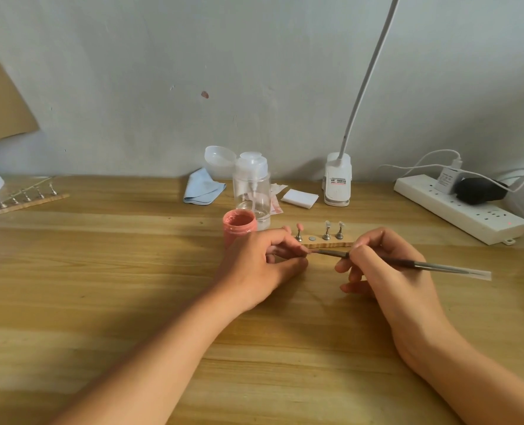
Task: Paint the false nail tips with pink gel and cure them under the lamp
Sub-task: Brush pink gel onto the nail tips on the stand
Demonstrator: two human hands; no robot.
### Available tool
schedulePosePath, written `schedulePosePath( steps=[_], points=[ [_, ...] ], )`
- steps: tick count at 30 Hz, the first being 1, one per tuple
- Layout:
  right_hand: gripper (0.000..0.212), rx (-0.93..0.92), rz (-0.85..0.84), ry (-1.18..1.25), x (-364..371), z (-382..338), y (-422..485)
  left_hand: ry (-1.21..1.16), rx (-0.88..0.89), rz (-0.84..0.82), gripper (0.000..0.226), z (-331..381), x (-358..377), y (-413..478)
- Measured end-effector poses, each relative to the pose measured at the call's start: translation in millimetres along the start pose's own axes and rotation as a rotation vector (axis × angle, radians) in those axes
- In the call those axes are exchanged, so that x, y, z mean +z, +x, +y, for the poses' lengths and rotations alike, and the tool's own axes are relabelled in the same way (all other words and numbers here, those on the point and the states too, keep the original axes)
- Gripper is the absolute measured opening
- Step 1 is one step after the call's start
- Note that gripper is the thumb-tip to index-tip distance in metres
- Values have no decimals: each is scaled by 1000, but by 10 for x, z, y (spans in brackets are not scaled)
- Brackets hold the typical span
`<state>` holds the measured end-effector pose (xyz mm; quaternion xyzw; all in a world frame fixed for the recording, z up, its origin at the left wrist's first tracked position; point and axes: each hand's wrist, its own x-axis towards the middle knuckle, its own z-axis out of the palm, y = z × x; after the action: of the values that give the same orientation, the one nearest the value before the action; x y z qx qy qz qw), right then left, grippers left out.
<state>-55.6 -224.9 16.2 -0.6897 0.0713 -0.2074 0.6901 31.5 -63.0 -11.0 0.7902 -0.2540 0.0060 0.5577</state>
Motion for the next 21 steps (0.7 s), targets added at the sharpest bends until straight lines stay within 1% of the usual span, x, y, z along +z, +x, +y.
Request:
schedulePosePath(
  steps=[3,6,11,18,21],
  points=[
    [5,-15,27,15,-15,-4,-3,-23,-10,-12,15,-2,3,11],
    [7,-1,-7,23,-6,-9,-9,-19,-18,-4,14,-4,5,12],
    [8,4,13,32,-15,-6,9,-17,-19,2,16,-6,7,16],
    [9,-3,-48,16,0,12,-1,-15,-25,9,17,-11,12,20],
    [8,-7,-35,-2,0,22,4,7,-22,13,17,-10,14,20]
  ],
)
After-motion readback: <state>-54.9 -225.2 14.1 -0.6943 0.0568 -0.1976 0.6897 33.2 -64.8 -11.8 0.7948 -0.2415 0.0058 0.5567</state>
